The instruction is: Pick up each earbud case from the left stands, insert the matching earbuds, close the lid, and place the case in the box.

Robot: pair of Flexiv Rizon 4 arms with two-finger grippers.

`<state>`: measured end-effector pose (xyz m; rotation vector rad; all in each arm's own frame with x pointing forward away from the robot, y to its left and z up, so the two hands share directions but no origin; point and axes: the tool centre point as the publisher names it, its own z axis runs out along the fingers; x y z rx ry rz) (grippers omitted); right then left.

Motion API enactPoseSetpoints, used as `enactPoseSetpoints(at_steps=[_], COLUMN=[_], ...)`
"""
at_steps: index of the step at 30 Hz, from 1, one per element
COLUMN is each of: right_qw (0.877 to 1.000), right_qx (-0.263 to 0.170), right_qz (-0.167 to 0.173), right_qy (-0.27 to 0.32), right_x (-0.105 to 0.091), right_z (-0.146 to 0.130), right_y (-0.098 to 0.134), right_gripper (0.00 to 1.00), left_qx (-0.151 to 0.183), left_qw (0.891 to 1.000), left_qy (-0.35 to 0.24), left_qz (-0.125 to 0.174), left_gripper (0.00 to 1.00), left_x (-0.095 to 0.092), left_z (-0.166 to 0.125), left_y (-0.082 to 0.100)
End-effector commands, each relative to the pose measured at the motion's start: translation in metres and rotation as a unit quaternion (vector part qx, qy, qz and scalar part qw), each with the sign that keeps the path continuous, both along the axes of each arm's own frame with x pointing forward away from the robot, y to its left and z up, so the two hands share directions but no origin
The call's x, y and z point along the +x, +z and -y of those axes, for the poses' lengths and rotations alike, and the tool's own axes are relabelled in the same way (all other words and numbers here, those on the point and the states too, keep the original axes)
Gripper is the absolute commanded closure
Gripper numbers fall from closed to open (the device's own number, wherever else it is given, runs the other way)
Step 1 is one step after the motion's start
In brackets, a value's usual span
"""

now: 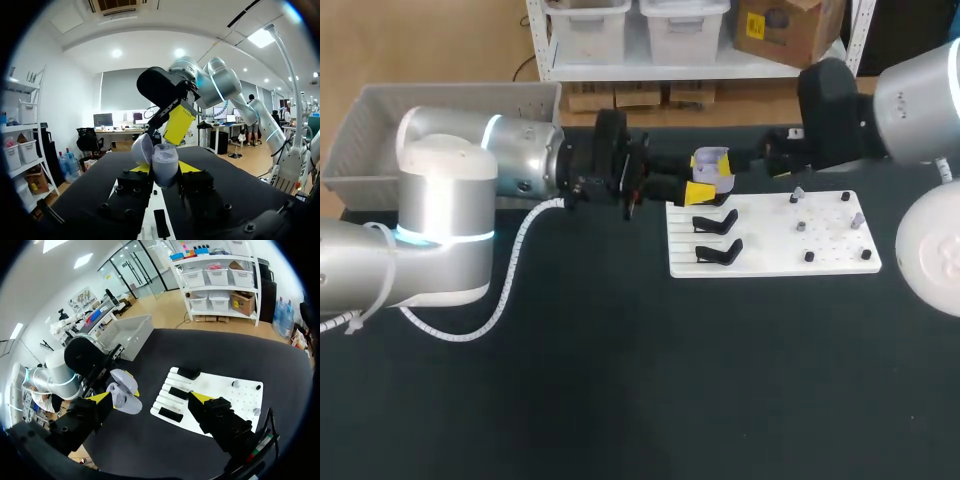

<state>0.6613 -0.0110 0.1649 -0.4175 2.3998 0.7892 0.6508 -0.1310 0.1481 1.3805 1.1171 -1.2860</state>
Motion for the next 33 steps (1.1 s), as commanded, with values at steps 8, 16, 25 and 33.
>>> enactPoseSetpoints(at_steps=[8, 16, 25, 33], right_qw=[0.979, 0.970, 0.935, 0.934], right_qx=[-0.191, -0.237, -0.341, -0.343], right_qz=[0.044, -0.013, -0.076, -0.094], right_qy=[-0.049, -0.062, -0.063, -0.031], right_x=[-0.021, -0.035, -0.030, -0.015], right_z=[0.040, 0.079, 0.119, 0.136], right_y=[0.020, 0.009, -0.023, -0.046], right_gripper=[0.00, 0.00, 0.00, 0.00], left_qx=[-0.001, -0.001, -0.001, -0.001], left_qw=[1.000, 1.000, 1.000, 1.000], left_qy=[0.002, 0.002, 0.002, 0.002], left_qz=[0.001, 0.001, 0.001, 0.001], left_gripper=[1.00, 1.00, 1.00, 1.00], left_x=[-0.001, -0.001, -0.001, -0.001], left_z=[0.000, 0.000, 0.000, 0.000], left_y=[0.000, 0.000, 0.000, 0.000])
